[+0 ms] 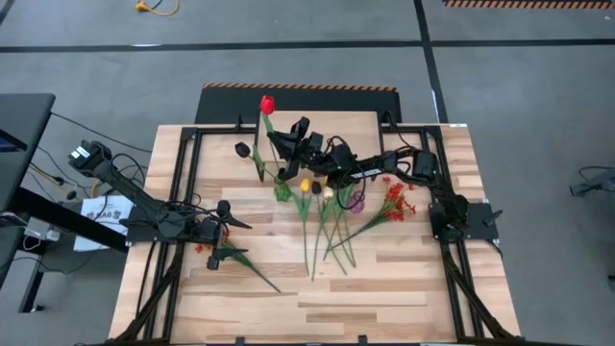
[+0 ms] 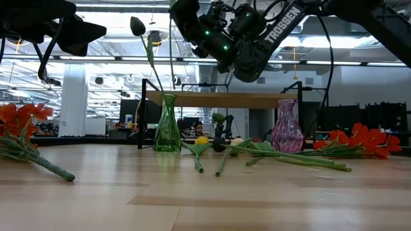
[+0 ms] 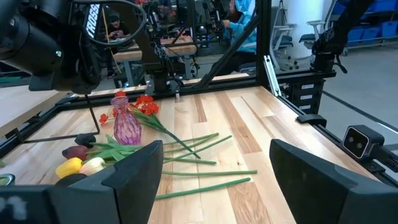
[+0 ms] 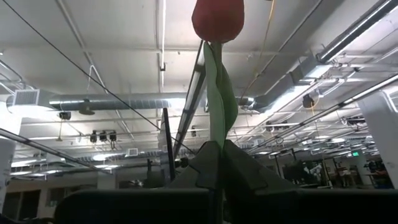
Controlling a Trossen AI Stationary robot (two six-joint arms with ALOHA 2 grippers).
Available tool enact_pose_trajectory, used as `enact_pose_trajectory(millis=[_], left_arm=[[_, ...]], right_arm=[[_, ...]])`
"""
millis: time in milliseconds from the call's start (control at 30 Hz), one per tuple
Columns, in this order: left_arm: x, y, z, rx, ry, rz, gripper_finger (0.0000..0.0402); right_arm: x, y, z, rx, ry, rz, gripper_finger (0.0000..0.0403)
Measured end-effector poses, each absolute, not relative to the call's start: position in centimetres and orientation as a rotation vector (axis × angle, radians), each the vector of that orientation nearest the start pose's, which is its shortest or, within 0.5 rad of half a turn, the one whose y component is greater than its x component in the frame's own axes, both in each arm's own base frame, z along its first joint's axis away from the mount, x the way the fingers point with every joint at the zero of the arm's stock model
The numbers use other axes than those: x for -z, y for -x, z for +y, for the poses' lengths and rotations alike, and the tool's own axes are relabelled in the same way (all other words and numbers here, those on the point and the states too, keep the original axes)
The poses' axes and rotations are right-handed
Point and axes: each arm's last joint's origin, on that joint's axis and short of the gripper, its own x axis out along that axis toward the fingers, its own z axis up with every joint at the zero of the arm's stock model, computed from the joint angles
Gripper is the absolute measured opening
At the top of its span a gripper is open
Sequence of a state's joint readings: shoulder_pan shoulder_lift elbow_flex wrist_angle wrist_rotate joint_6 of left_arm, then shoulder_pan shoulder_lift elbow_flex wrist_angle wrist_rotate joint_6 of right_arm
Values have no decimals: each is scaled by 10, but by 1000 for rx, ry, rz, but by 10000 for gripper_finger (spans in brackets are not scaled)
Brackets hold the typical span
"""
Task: Pick and place flowers into a vace then onto a shelf
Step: Put the red tulip into the green vase
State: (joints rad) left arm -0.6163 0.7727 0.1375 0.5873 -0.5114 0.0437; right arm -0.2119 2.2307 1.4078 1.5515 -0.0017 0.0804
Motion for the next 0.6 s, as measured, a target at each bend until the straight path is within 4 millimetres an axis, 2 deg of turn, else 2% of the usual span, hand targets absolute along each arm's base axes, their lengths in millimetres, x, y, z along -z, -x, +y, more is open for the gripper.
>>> enact_pose_trajectory(millis=[600], left_arm=[[-186,-136,-79,106,-69,38,284]], right_arm=[[-240,-457,-101,180,3,-716,5]])
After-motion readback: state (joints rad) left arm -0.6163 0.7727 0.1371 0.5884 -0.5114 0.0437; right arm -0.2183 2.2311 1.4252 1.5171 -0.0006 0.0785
